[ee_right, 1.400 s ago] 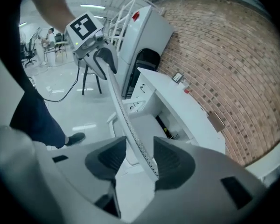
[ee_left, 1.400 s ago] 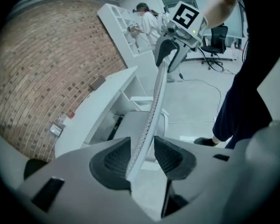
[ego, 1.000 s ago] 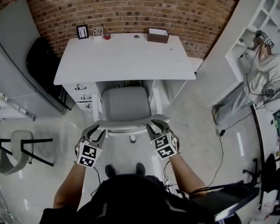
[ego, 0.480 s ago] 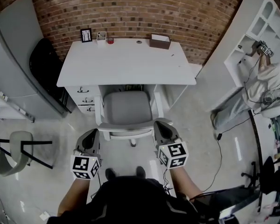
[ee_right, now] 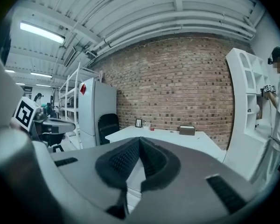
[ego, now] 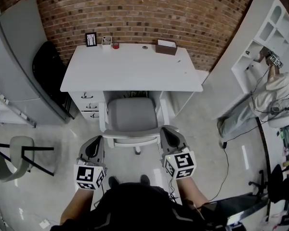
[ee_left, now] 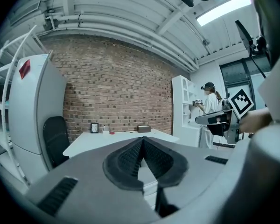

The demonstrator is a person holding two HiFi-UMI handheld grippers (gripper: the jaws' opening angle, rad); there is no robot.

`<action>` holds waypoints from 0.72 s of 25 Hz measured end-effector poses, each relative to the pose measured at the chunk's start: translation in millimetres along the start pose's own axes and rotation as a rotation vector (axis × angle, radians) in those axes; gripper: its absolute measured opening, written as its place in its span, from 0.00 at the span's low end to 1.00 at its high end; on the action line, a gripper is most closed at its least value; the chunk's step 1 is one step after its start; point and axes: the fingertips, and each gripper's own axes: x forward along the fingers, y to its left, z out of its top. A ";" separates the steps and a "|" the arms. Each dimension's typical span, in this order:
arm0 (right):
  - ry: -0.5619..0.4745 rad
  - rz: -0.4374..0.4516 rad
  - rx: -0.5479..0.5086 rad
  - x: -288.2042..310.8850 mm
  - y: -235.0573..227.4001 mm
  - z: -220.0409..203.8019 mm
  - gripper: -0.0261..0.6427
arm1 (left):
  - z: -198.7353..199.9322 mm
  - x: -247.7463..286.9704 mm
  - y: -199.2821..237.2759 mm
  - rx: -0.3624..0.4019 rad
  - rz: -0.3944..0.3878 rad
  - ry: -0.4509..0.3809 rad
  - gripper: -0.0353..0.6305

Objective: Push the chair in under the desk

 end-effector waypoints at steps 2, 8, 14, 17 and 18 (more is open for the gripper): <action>-0.006 0.001 0.001 -0.7 1.9 3.0 0.05 | -0.5 -1.3 0.4 -0.002 0.003 -0.002 0.06; -0.014 -0.011 -0.001 -0.2 1.1 5.2 0.05 | 2.3 -2.6 4.8 0.011 0.026 -0.010 0.06; -0.017 -0.013 0.005 0.2 -2.0 6.3 0.05 | 8.1 -1.9 4.6 0.008 0.032 -0.013 0.06; -0.020 -0.013 0.005 0.8 -0.4 5.5 0.05 | 7.7 -3.0 4.9 0.005 0.034 -0.011 0.06; -0.021 -0.013 0.005 0.9 0.2 5.2 0.05 | 7.4 -3.4 5.1 0.005 0.034 -0.010 0.06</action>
